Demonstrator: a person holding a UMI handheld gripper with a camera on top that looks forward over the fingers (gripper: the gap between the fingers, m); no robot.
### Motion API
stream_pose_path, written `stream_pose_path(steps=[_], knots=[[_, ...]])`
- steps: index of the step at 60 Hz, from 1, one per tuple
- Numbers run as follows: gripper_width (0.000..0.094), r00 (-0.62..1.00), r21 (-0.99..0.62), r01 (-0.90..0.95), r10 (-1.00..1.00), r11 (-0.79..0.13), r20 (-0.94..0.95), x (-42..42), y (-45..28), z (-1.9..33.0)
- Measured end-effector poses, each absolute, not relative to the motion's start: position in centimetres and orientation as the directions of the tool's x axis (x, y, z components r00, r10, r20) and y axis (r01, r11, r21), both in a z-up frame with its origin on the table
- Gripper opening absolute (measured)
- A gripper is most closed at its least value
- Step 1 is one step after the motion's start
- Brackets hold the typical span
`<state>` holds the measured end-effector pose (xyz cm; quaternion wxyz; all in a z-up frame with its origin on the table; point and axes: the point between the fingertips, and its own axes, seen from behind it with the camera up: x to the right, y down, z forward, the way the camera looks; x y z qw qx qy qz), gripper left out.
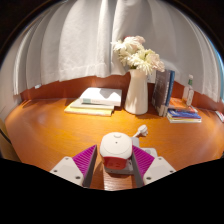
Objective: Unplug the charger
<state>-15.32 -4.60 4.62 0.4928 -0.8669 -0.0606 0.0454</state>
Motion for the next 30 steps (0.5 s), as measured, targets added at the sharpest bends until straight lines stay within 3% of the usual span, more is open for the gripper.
stream_pose_path(steps=[2,14,22,24,30], knots=[[0.0488,0.993,-0.858,0.071,0.122,-0.509,0.009,-14.4,-4.3,4.4],[0.0359,0.994,-0.884,0.002,0.094,-0.468,-0.048,-14.5,-4.4,4.5],[0.0332,0.994,-0.827,0.023,0.104,-0.561,-0.043,-14.6,-4.2,4.6],[0.0331,0.991,-0.829,0.058,0.133,-0.556,-0.02,-14.7,-3.6,6.5],[0.0331,0.994,-0.954,0.001,0.107,-0.298,-0.032,-12.4,-0.3,24.0]])
